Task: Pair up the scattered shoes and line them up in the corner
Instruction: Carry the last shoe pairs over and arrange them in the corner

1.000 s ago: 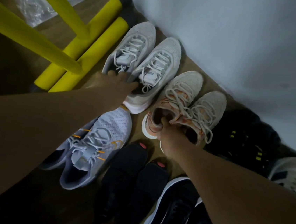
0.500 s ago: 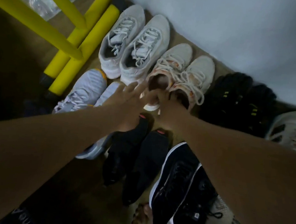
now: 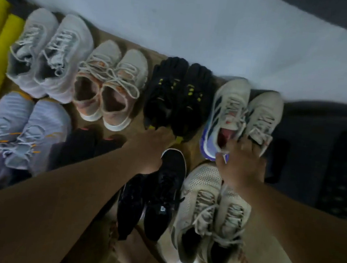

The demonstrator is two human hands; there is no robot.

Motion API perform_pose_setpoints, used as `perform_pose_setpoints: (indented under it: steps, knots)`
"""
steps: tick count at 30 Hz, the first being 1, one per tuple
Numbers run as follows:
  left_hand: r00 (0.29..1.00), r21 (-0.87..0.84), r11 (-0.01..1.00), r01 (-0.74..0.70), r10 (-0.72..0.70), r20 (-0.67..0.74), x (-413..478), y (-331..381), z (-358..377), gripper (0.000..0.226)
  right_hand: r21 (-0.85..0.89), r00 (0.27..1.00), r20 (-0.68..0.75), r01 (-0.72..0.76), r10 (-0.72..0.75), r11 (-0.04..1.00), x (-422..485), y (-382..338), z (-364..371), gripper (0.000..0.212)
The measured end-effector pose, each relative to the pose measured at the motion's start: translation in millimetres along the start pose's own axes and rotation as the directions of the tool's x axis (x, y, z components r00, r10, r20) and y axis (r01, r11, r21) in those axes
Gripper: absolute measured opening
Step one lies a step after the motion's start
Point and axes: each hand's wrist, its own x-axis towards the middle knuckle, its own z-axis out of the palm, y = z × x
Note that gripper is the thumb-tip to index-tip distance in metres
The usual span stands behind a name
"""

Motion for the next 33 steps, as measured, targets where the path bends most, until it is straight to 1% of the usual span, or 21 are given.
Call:
perform_pose_setpoints:
  steps: [2, 3, 4, 7, 9, 11, 13, 15, 18, 20, 22, 23, 24, 25, 26, 27, 28, 29, 30, 31, 33]
  knots:
    - [0.986, 0.006, 1.000, -0.024, 0.023, 0.166, 9, 23, 10, 0.077, 0.076, 0.973, 0.186, 0.128, -0.140, 0.989, -5, 25, 10, 0.067]
    - [0.971, -0.002, 1.000, -0.024, 0.023, 0.237, 11, 33, 14, 0.077, 0.126, 0.947, 0.250, 0.175, -0.202, 0.976, -6, 30, 11, 0.071]
    - [0.964, -0.002, 1.000, -0.025, 0.024, 0.265, 11, 41, 16, 0.076, 0.173, 0.931, 0.271, 0.204, -0.245, 0.964, -5, 33, 9, 0.073]
    - [0.972, -0.004, 1.000, -0.020, 0.020, 0.232, 5, 67, 13, 0.071, 0.309, 0.916, 0.295, 0.179, -0.273, 0.934, -1, 30, -3, 0.073]
    - [0.981, -0.003, 1.000, -0.018, 0.019, 0.195, 3, 84, 5, 0.070, 0.337, 0.905, 0.321, 0.168, -0.280, 0.927, -7, 30, -12, 0.076]
    - [0.989, 0.036, 0.999, -0.029, 0.023, 0.144, 3, 104, -8, 0.069, 0.362, 0.908, 0.299, 0.175, -0.292, 0.916, -15, 35, -21, 0.076]
    - [0.997, 0.066, 0.996, -0.060, 0.057, 0.057, 6, 128, -25, 0.068, 0.442, 0.942, 0.190, 0.170, -0.277, 0.881, -28, 49, -40, 0.071]
    - [0.989, 0.063, 0.990, -0.126, 0.131, -0.076, 12, 157, -44, 0.064, 0.518, 0.980, 0.039, 0.148, -0.196, 0.843, -44, 79, -67, 0.062]
    - [0.912, 0.050, 0.944, -0.325, 0.327, -0.249, 23, 218, -69, 0.056, 0.571, 0.983, -0.185, 0.111, -0.004, 0.814, -79, 143, -106, 0.042]
    - [0.837, 0.055, 0.896, -0.440, 0.432, -0.336, 27, 272, -83, 0.054, 0.546, 0.925, -0.356, 0.091, 0.132, 0.833, -105, 191, -125, 0.038]
    - [0.764, 0.065, 0.841, -0.537, 0.517, -0.387, 27, 329, -94, 0.058, 0.515, 0.802, -0.527, 0.037, 0.282, 0.856, -130, 239, -139, 0.038]
    - [0.745, 0.064, 0.821, -0.568, 0.545, -0.384, 26, 356, -96, 0.061, 0.515, 0.736, -0.568, -0.031, 0.368, 0.857, -140, 264, -144, 0.039]
    - [0.740, 0.053, 0.807, -0.588, 0.564, -0.366, 24, 382, -97, 0.064, 0.521, 0.684, -0.570, -0.128, 0.456, 0.844, -149, 288, -147, 0.041]
    - [0.743, 0.036, 0.797, -0.602, 0.577, -0.339, 23, 406, -96, 0.068, 0.529, 0.660, -0.518, -0.252, 0.544, 0.810, -155, 314, -146, 0.044]
    - [0.757, 0.015, 0.797, -0.604, 0.579, -0.302, 23, 428, -93, 0.073, 0.522, 0.671, -0.410, -0.383, 0.618, 0.762, -160, 337, -140, 0.046]
    - [0.782, -0.003, 0.811, -0.585, 0.564, -0.264, 23, 447, -88, 0.076, 0.507, 0.703, -0.271, -0.476, 0.657, 0.719, -161, 357, -130, 0.046]
    - [0.818, -0.024, 0.838, -0.545, 0.525, -0.233, 21, 464, -84, 0.076, 0.510, 0.752, -0.125, -0.511, 0.648, 0.692, -162, 370, -118, 0.046]
    - [0.861, -0.069, 0.872, -0.485, 0.462, -0.212, 21, 477, -81, 0.074, 0.535, 0.812, -0.015, -0.486, 0.583, 0.691, -163, 377, -105, 0.044]
    - [0.905, -0.149, 0.902, -0.406, 0.375, -0.200, 22, 486, -79, 0.071, 0.568, 0.868, 0.042, -0.428, 0.494, 0.703, -166, 378, -93, 0.043]
    - [0.942, -0.243, 0.916, -0.318, 0.275, -0.195, 25, 490, -78, 0.068, 0.584, 0.905, 0.064, -0.376, 0.420, 0.720, -167, 378, -84, 0.043]
    - [0.972, -0.368, 0.911, -0.184, 0.114, -0.203, 32, 492, -78, 0.070, 0.587, 0.937, 0.059, -0.311, 0.344, 0.747, -162, 378, -80, 0.041]
